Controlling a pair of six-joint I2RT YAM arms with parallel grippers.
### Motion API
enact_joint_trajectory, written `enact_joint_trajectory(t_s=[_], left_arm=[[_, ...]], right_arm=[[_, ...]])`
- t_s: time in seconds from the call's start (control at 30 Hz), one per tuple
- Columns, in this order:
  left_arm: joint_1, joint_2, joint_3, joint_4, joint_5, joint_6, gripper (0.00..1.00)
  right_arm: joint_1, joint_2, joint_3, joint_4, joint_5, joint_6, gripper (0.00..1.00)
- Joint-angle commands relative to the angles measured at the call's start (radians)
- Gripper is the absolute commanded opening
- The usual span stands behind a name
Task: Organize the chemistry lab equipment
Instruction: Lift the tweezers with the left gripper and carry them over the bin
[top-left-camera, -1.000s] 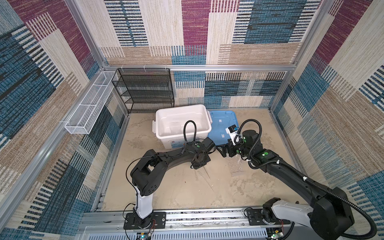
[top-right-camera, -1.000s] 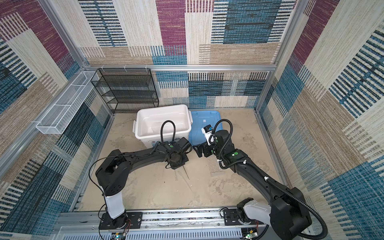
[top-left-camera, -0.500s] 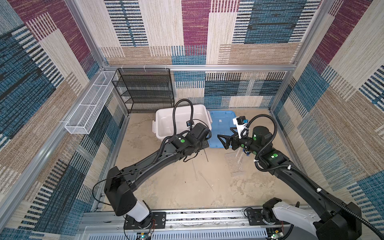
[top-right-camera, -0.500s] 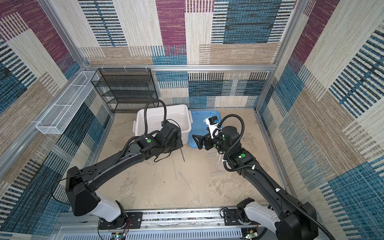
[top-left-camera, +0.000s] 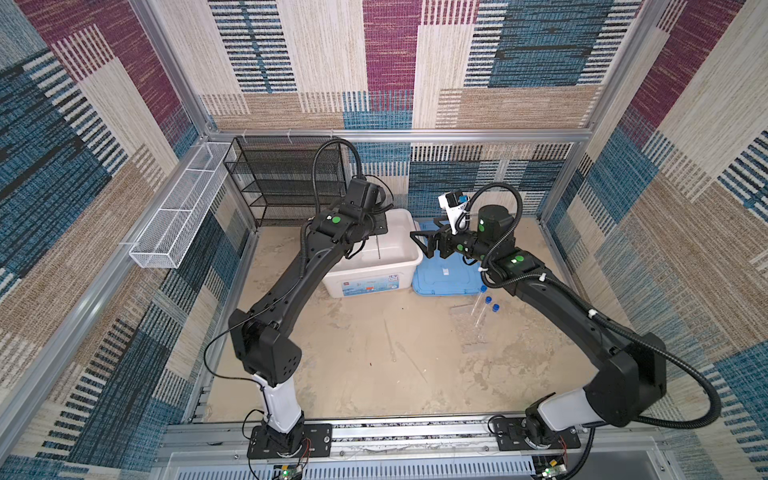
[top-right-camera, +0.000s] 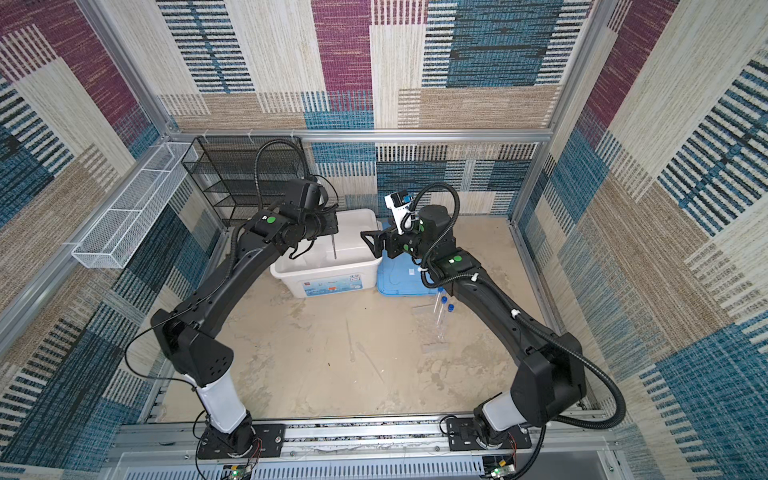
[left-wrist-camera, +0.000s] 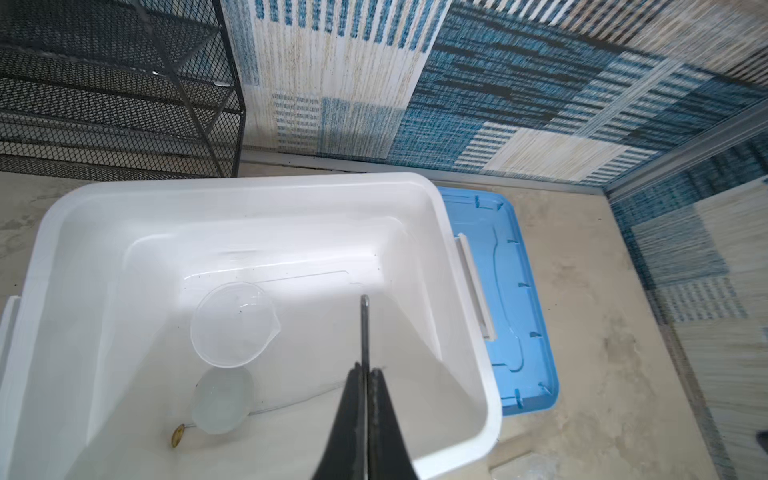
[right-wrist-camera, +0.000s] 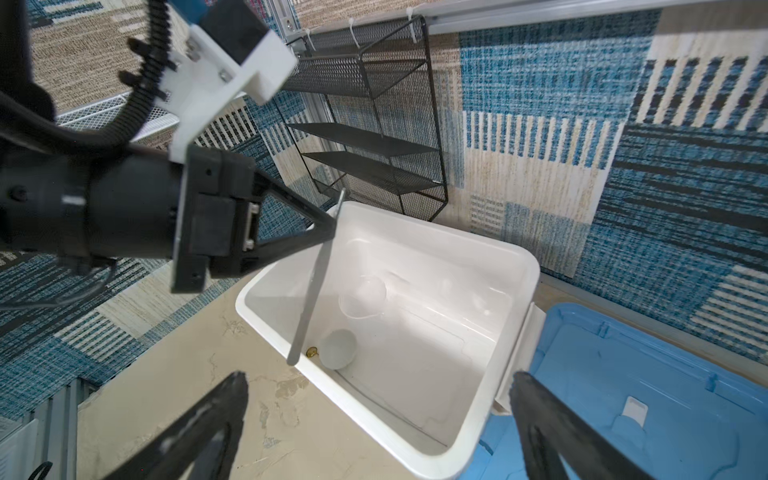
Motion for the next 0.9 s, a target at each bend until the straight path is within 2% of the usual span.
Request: enact_joint_trajectory(t_s=[0.0,0.17,0.33,0.87], left_arm=[[0.028,0.103,0.097,-0.088,0.019,0.048,0.00],[0.053,0.261,0.230,-0.130,-0.030,0.055,0.00],[0.095,0.341,0.227,-0.082,0.057,0.000,0.00],[0.107,0.364,0.010,0.148,0.054,-0.048,0.00]], right_arm=[[0.002,0.082,0.090,-0.028,-0.047,0.011,0.98],[0.011,0.212,0.230,-0.139,0.000,-0.023,0.97],[0.016,0.272,0.240,-0.153,0.008,-0.040,0.96],[0.059,0.428,0.343,-0.174,0.037,-0.131,0.89]])
